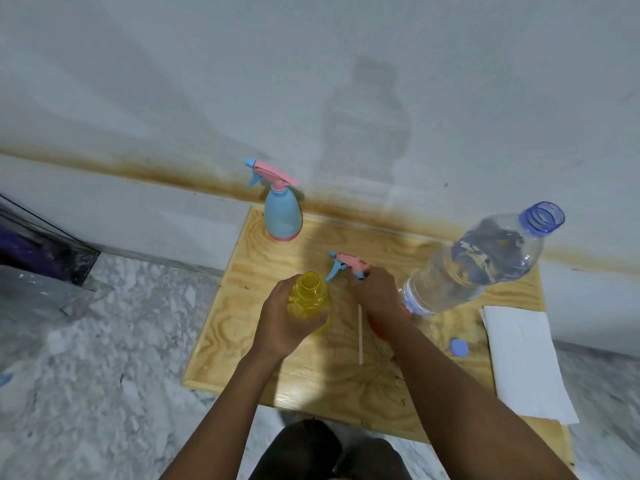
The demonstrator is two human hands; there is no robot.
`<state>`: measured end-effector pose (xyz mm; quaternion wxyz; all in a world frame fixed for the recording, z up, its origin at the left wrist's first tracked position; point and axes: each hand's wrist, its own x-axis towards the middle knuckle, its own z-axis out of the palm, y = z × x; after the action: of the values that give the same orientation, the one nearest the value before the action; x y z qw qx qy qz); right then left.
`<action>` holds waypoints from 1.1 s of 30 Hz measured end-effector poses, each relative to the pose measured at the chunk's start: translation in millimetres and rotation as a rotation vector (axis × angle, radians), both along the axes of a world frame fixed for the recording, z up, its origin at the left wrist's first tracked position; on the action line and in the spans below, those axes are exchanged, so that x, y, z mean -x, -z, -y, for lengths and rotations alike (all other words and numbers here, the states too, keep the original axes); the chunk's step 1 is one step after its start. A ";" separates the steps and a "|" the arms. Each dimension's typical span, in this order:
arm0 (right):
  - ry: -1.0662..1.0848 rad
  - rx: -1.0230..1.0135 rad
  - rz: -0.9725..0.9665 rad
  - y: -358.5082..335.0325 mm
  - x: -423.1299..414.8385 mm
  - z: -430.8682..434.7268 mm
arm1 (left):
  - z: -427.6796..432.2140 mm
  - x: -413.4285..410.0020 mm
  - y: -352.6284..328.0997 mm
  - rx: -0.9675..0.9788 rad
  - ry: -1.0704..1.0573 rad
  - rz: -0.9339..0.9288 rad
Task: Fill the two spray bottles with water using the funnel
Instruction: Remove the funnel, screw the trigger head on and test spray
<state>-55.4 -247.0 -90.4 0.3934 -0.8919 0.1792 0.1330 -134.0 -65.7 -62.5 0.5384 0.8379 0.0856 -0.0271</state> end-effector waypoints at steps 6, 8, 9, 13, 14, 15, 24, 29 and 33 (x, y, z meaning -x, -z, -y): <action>0.027 -0.335 0.364 -88.8 0.1 -1.4 | -13.5 -4.1 -9.5 -0.033 -0.020 0.021; 0.020 -0.433 0.448 -116.6 2.5 -3.7 | -16.7 -4.4 -10.7 -0.045 -0.020 0.024; 0.013 -0.468 0.477 -128.5 3.8 -5.8 | -17.7 -4.2 -11.2 -0.049 -0.016 0.020; 0.016 -0.559 0.623 -172.6 8.6 -15.6 | -18.6 -2.0 -11.7 -0.043 -0.017 0.006; 0.023 -0.567 0.668 -179.9 9.6 -17.0 | -18.5 -1.3 -11.7 -0.043 -0.022 0.008; 0.028 -0.586 0.713 -186.1 11.1 -18.1 | -18.2 -0.4 -12.1 -0.042 -0.022 0.009; -0.043 -0.669 0.737 -185.9 28.6 -40.0 | -13.2 9.1 -27.1 -0.082 -0.003 0.031; -0.128 -0.699 0.601 -172.4 39.1 -49.2 | -14.3 12.4 -40.1 -0.067 -0.015 0.065; -0.231 -0.667 0.502 -160.0 44.9 -52.7 | -12.7 9.7 -50.4 -0.051 -0.006 0.097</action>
<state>-100.3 -194.3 69.5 0.6740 -0.7348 -0.0757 0.0057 -143.7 -53.0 -12.1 0.5207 0.8513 0.0625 0.0173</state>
